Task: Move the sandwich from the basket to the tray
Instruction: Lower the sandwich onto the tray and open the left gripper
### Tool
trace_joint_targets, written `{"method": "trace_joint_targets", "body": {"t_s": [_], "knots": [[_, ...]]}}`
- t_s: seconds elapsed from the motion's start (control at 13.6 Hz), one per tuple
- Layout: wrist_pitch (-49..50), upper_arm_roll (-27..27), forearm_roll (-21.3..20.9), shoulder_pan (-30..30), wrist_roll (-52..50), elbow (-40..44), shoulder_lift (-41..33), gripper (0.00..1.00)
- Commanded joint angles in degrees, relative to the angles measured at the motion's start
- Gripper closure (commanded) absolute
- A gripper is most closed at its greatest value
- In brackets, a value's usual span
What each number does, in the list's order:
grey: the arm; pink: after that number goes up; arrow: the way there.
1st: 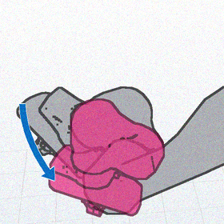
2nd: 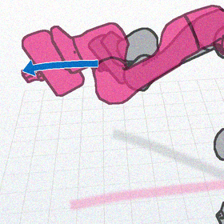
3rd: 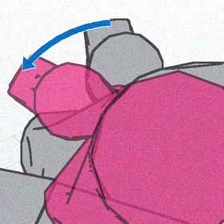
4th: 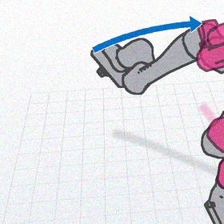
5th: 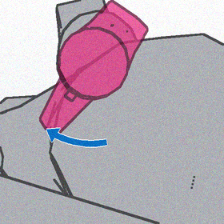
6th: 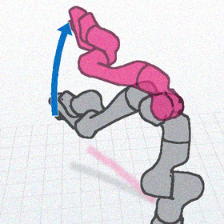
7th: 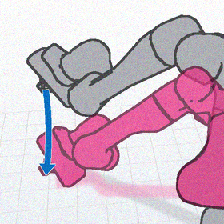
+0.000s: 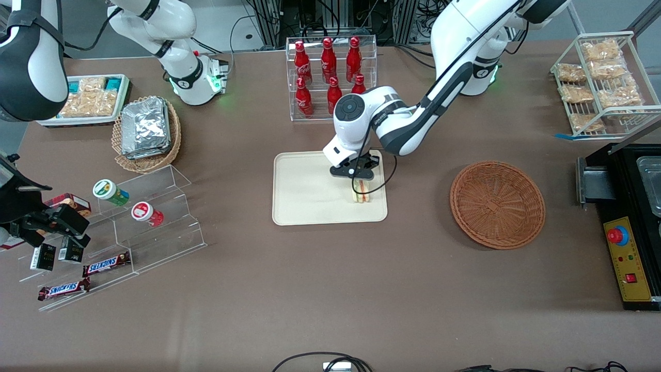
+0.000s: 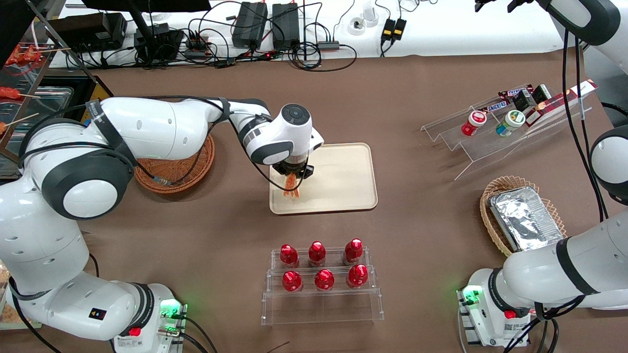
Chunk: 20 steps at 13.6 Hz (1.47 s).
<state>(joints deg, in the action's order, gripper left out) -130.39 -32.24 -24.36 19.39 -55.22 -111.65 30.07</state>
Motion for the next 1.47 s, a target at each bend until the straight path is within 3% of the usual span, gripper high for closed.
{"method": "trace_joint_targets", "body": {"t_s": [0.0,0.37,0.51,0.59,0.66,0.81,1.17,1.39], "knots": [[0.2,0.3,-1.3,1.6,-1.8,1.1,0.7,1.00],[0.4,0.4,-1.4,2.4,-2.7,0.8,1.2,0.99],[0.5,0.4,-1.4,2.5,-2.7,0.8,2.0,0.94],[0.6,0.4,-1.5,2.7,-2.8,0.8,2.3,0.85],[0.6,0.5,-1.5,2.9,-3.2,0.8,2.3,0.42],[1.4,0.5,-2.6,2.8,-3.5,0.9,2.1,0.03],[2.4,0.5,-2.5,2.1,-9.0,2.1,-0.3,0.01],[9.1,0.6,-2.5,1.3,-13.3,8.1,-1.0,0.01]]}}
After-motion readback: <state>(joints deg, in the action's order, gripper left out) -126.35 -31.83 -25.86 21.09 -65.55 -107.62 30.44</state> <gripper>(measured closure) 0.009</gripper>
